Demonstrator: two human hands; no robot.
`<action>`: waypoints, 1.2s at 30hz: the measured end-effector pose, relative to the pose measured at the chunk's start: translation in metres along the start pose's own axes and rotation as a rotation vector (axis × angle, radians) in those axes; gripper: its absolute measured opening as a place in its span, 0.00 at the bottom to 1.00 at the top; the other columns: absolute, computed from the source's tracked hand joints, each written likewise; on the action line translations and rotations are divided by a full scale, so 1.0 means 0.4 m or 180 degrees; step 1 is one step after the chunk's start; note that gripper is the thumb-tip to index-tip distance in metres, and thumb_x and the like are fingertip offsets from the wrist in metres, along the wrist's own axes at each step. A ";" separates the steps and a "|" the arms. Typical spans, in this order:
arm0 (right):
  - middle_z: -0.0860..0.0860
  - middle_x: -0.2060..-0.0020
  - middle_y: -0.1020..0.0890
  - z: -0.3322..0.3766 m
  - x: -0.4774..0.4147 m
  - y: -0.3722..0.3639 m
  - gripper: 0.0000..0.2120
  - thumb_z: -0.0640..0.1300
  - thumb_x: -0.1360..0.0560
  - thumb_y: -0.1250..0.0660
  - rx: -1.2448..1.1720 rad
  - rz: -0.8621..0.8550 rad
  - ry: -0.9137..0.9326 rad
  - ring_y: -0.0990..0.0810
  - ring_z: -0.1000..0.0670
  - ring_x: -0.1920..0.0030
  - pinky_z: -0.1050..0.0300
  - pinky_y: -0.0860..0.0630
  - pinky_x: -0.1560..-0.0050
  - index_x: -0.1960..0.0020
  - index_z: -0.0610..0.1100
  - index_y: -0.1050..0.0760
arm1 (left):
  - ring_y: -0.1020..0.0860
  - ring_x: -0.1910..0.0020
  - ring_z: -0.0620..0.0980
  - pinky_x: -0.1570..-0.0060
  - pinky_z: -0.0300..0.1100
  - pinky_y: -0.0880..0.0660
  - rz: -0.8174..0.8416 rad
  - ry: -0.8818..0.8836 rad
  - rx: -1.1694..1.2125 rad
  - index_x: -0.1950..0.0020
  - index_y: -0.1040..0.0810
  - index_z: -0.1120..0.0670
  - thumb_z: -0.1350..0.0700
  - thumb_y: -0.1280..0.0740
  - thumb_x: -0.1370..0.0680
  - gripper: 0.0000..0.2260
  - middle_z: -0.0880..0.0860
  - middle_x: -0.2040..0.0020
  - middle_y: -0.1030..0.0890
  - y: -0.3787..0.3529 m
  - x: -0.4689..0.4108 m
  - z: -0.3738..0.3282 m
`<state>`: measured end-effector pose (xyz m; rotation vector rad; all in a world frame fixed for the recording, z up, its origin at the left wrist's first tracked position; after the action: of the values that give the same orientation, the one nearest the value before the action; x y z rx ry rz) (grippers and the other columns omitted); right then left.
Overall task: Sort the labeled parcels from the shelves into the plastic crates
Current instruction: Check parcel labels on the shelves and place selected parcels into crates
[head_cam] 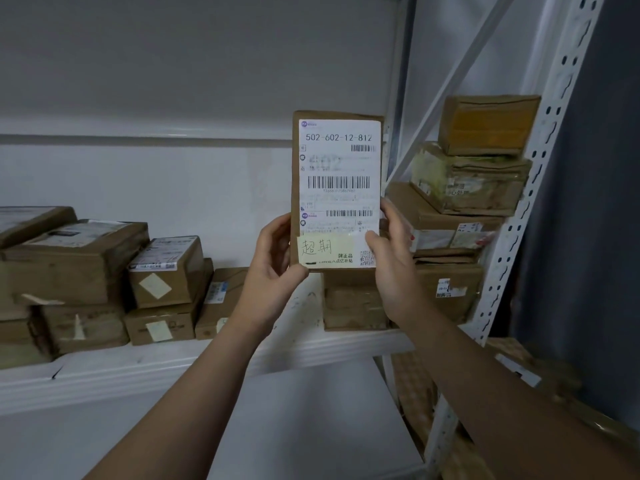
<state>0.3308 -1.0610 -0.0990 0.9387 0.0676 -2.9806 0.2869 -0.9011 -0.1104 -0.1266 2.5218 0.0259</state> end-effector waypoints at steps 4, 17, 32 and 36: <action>0.51 0.37 0.31 -0.001 0.012 -0.006 0.22 0.37 0.19 0.44 -0.0103 0.0061 -0.0076 0.27 0.54 0.38 0.65 0.23 0.51 0.38 0.64 0.36 | 0.25 0.39 0.37 0.42 0.36 0.26 -0.0047 -0.0001 0.0039 0.29 0.37 0.53 0.69 0.34 0.27 0.28 0.42 0.38 0.25 0.009 0.015 0.003; 0.46 0.35 0.29 0.041 0.066 -0.061 0.21 0.48 0.27 0.41 -0.0079 0.0061 0.0013 0.25 0.51 0.37 0.63 0.22 0.51 0.42 0.74 0.34 | 0.30 0.35 0.37 0.35 0.44 0.28 0.0005 -0.0136 -0.0474 0.29 0.45 0.46 0.66 0.27 0.28 0.37 0.43 0.33 0.31 0.046 0.060 -0.015; 0.46 0.35 0.28 0.123 0.313 -0.161 0.23 0.49 0.27 0.36 0.0065 -0.0560 -0.0137 0.23 0.51 0.39 0.54 0.20 0.45 0.34 0.61 0.35 | 0.33 0.32 0.37 0.38 0.34 0.29 0.0614 -0.0015 -0.0318 0.25 0.45 0.45 0.60 0.25 0.29 0.40 0.45 0.29 0.33 0.184 0.232 -0.095; 0.51 0.40 0.22 0.132 0.448 -0.160 0.25 0.45 0.24 0.31 0.0119 -0.0878 -0.0338 0.21 0.52 0.41 0.52 0.20 0.46 0.31 0.53 0.37 | 0.29 0.35 0.37 0.43 0.37 0.24 0.1115 0.0171 -0.0085 0.24 0.44 0.49 0.59 0.26 0.28 0.39 0.45 0.32 0.31 0.185 0.308 -0.103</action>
<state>0.1519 -0.9998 -0.1561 0.8350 0.1523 -3.2899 0.1560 -0.8397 -0.1486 0.3085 2.5668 0.1989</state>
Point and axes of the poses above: each hand's wrist, its own x-axis away from the middle knuckle, its own y-axis out of the back of the hand, z = x × y, the point moved 4 cm from there along -x, towards the middle knuckle
